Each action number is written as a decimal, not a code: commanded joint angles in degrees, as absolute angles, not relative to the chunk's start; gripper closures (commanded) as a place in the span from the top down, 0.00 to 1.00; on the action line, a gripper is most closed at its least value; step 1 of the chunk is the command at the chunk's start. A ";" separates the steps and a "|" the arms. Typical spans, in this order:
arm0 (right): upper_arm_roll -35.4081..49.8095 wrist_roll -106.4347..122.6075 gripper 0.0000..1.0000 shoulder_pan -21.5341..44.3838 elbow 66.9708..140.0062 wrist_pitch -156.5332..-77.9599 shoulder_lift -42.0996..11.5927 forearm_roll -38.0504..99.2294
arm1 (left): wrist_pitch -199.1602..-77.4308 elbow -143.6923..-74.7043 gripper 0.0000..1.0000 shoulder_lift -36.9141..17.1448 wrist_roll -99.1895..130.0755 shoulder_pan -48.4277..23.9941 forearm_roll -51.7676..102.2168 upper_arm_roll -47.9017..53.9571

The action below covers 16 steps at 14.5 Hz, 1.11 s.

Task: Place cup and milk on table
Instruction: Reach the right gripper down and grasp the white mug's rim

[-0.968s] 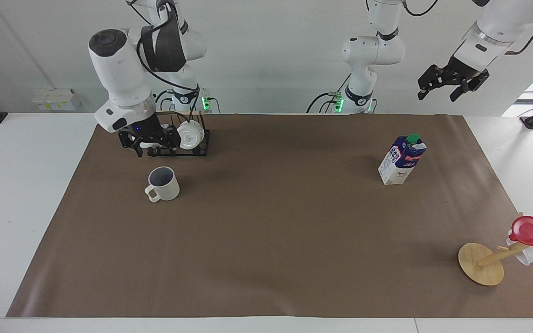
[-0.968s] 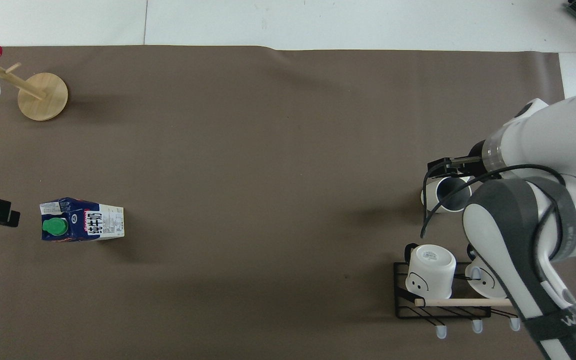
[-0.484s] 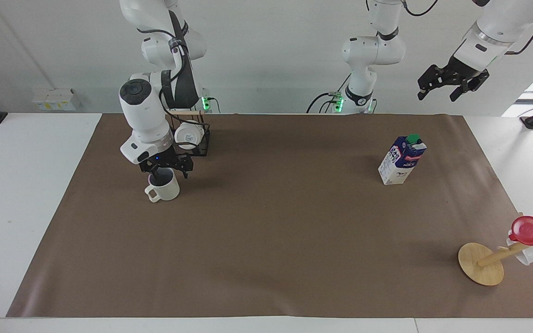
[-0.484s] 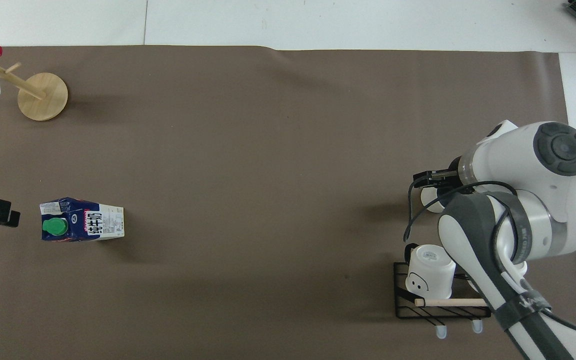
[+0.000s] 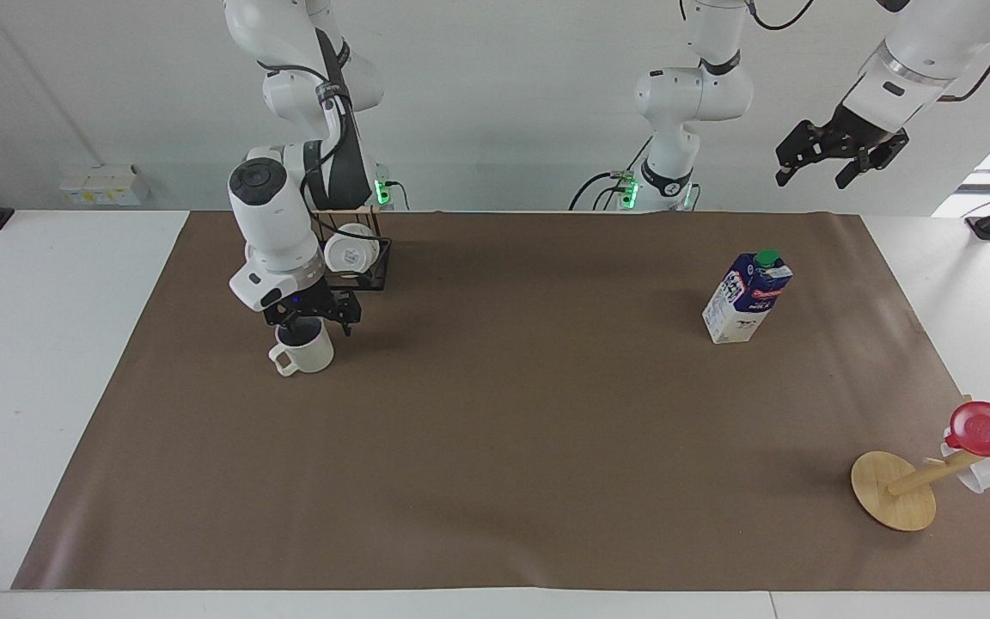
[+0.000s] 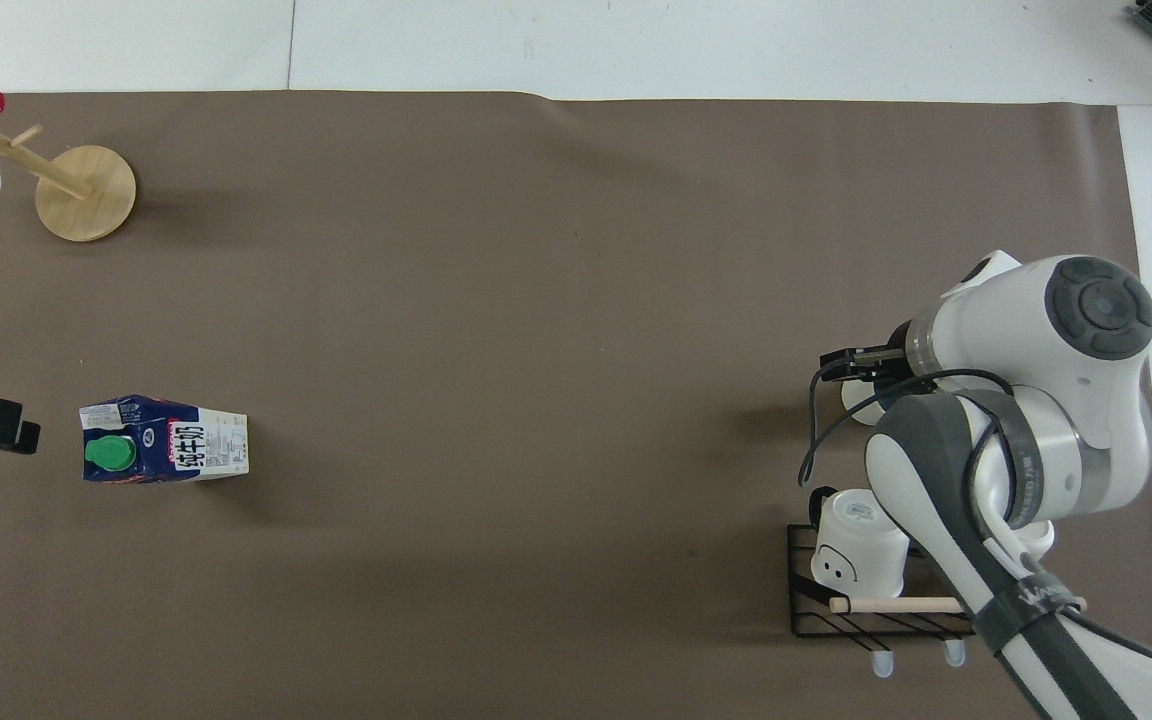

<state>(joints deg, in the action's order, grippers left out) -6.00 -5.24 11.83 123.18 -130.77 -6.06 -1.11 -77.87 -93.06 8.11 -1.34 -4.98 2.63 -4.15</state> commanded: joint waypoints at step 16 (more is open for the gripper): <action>-5.71 -15.80 0.00 11.95 117.70 -131.93 -7.29 -0.35 | -79.89 -92.20 1.00 8.09 -0.88 -5.27 1.49 -4.39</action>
<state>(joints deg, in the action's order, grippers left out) -5.86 -12.82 11.95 121.22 -132.94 -6.52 -1.07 -79.68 -92.96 8.11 -1.33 -4.98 2.63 -4.18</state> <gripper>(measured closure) 0.952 0.000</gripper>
